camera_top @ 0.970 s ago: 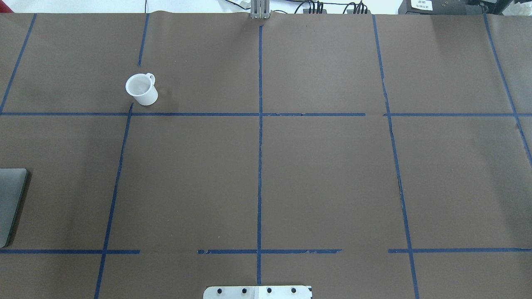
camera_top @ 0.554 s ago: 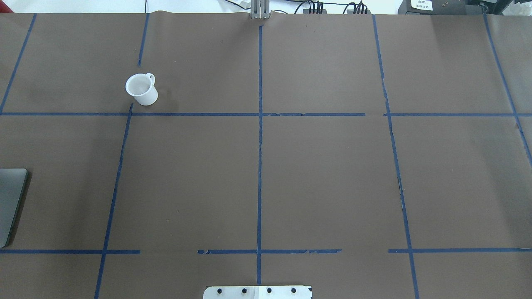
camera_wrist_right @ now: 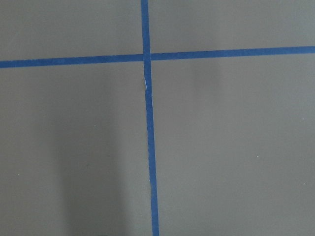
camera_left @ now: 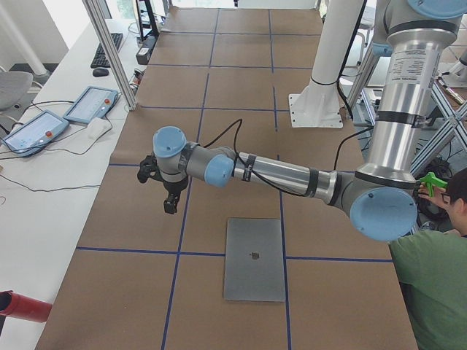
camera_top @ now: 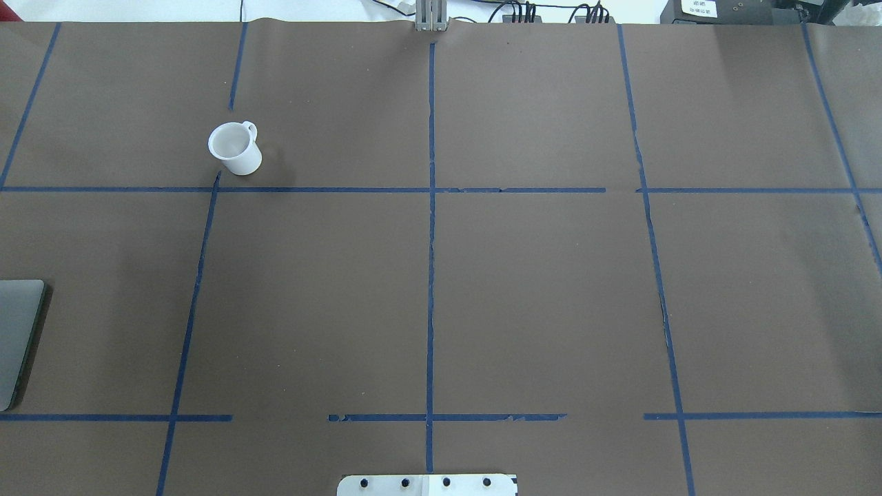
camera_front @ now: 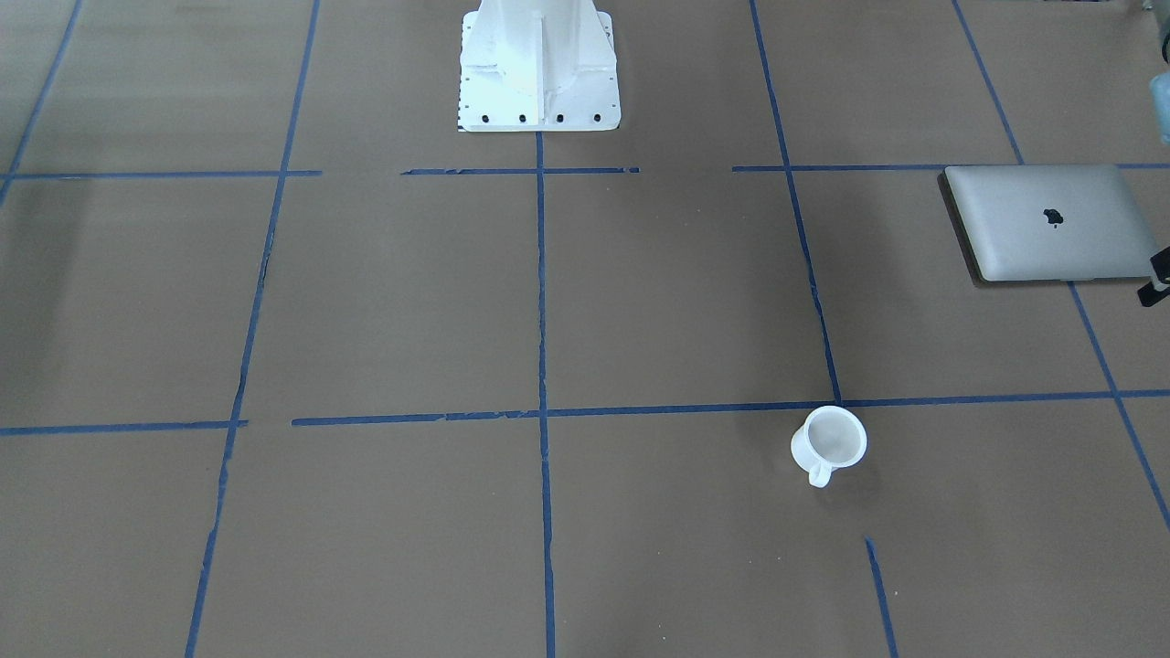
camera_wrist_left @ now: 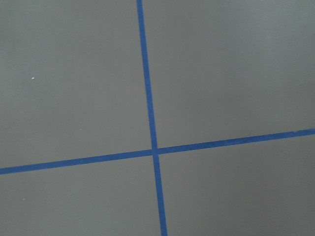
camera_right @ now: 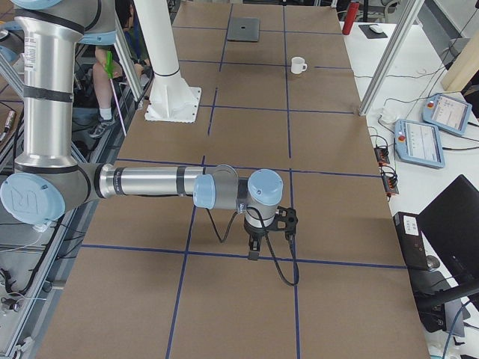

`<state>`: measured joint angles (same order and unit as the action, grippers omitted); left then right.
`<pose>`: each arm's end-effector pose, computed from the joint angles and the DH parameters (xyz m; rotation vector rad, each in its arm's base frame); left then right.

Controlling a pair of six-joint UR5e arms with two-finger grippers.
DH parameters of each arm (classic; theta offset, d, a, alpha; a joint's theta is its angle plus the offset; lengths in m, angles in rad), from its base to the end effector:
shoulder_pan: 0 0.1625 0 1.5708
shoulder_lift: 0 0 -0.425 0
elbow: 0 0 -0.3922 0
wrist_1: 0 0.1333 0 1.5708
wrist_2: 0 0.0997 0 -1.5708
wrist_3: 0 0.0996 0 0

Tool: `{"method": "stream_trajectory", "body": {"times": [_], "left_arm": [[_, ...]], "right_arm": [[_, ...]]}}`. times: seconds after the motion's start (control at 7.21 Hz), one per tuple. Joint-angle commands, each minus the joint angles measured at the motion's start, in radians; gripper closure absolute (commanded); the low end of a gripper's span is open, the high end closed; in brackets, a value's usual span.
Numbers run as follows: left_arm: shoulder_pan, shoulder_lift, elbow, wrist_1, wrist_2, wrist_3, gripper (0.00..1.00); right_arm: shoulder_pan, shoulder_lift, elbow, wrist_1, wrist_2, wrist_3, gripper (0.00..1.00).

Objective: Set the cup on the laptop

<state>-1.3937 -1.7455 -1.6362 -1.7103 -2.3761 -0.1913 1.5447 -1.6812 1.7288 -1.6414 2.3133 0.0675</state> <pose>0.0404 -0.5749 0.5149 0.2070 0.8475 0.1395 0.0544 -0.4445 0.6419 -0.0567 -0.7407 0.0480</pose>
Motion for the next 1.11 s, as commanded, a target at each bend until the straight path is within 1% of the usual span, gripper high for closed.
{"method": "stream_trajectory", "body": {"times": [0.0, 0.28, 0.42, 0.55, 0.69, 0.97], "left_arm": [[0.083, -0.086, -0.025, 0.003, 0.0, -0.118, 0.0], [0.241, -0.208, 0.013, 0.032, 0.018, -0.154, 0.0], [0.254, -0.303, 0.089, 0.05, 0.076, -0.158, 0.0], [0.262, -0.375, 0.17, 0.048, 0.087, -0.189, 0.0], [0.275, -0.431, 0.231, 0.048, 0.087, -0.197, 0.0], [0.3, -0.544, 0.388, 0.038, 0.089, -0.198, 0.0]], "right_arm": [[0.0, 0.0, 0.0, 0.0, 0.0, 0.0, 0.0], [0.0, 0.0, 0.0, 0.0, 0.0, 0.0, 0.0], [0.0, 0.0, 0.0, 0.0, 0.0, 0.0, 0.0], [0.0, 0.0, 0.0, 0.0, 0.0, 0.0, 0.0], [0.0, 0.0, 0.0, 0.0, 0.0, 0.0, 0.0], [0.0, 0.0, 0.0, 0.0, 0.0, 0.0, 0.0]]}}
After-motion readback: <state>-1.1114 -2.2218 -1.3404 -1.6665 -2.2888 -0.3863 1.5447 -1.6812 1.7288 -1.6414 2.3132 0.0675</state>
